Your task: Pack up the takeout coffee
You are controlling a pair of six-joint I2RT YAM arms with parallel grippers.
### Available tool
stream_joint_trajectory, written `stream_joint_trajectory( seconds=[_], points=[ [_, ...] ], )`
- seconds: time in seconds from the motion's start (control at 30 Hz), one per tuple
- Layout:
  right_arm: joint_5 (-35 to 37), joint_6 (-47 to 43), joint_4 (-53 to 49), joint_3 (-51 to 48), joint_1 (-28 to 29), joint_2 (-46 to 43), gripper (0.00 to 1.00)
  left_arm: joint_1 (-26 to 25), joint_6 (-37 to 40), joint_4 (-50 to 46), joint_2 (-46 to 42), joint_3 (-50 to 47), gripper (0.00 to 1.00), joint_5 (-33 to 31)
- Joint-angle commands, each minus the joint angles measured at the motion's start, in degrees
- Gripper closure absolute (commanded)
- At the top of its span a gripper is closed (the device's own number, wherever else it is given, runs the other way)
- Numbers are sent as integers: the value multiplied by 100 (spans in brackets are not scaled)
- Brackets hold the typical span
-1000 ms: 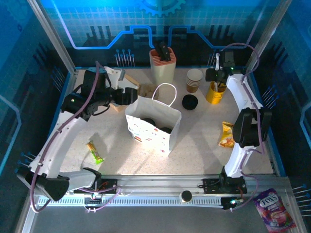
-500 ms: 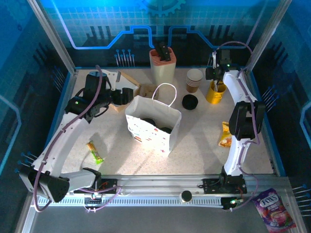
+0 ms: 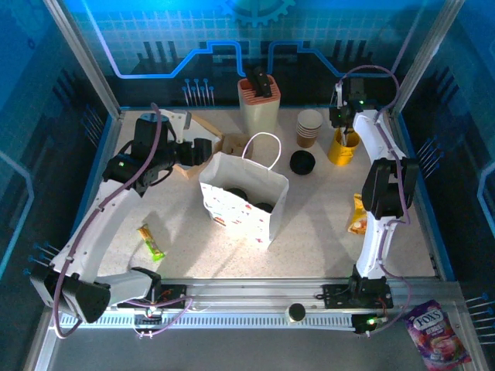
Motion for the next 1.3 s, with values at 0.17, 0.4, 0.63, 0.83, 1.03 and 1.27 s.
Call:
stream_joint_trajectory(
  seconds=[0.17,0.4,0.63,0.83,1.03,1.27],
  points=[
    [137,-126,-160,229,18,-69,86,85,129,73,14,-76,21,185],
    [166,-238,-330,287,31,-434,92,94,129,74,14,-96,20,284],
    [160,-302,-383,180,39,-888,95,98,133,78,8,-115,21,347],
    [55,-292,-479,307,26,-641,67,112,138,73,25,-121,21,402],
    [-75,-249,-686,818,43,-79,53,119,156,60,70,-113,21,402],
    [-167,-186,-888,1386,43,533,54,114,164,47,111,-111,21,434]
  ],
)
